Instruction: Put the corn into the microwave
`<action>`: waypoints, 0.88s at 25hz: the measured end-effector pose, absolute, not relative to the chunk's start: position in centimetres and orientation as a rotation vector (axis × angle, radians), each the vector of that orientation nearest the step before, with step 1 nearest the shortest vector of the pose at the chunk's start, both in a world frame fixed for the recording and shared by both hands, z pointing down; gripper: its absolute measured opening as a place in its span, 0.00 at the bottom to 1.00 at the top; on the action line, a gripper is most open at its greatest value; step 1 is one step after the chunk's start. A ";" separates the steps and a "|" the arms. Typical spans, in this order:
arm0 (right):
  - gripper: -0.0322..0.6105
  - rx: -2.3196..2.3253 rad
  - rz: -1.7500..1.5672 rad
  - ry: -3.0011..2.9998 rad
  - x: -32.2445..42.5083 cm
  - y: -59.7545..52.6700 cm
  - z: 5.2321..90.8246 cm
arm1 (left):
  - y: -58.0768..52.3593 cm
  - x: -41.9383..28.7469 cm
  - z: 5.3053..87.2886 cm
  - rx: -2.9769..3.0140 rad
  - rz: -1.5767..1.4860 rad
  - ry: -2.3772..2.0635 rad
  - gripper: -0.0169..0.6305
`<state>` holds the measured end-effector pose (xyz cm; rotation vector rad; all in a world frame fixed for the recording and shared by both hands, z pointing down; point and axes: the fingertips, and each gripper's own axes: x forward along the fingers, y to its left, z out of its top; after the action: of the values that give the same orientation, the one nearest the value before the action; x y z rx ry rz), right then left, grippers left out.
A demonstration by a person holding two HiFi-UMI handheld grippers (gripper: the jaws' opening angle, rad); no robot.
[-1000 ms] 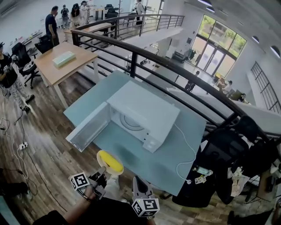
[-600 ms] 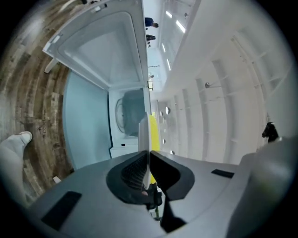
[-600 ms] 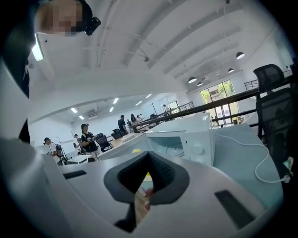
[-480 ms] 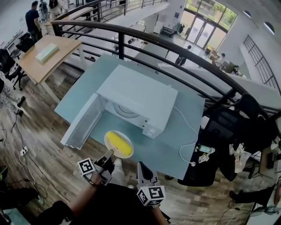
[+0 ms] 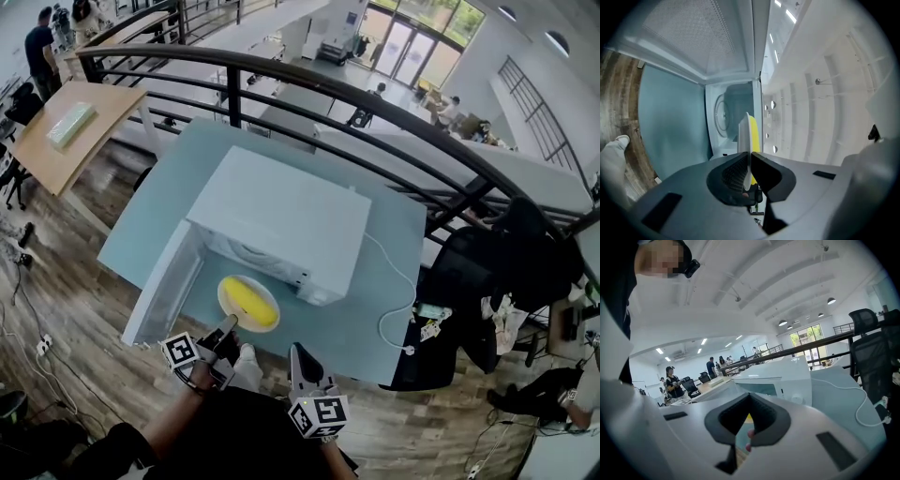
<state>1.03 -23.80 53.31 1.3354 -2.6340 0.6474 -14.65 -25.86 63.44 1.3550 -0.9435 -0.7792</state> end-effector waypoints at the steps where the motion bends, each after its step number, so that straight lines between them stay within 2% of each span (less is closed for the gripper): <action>1: 0.06 1.345 0.647 -2.629 0.6 -24.3 53.3 | -26.5 -15.1 63.6 1.356 -0.772 -0.944 0.06; 22: 0.06 1.490 0.623 -2.528 -2.3 -30.0 54.2 | -37.5 -17.8 71.3 1.327 -0.723 -0.937 0.06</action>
<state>-2.27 -30.01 54.17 1.4904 -2.5283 0.6235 -17.79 -37.52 71.29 1.3267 -0.9374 -0.7230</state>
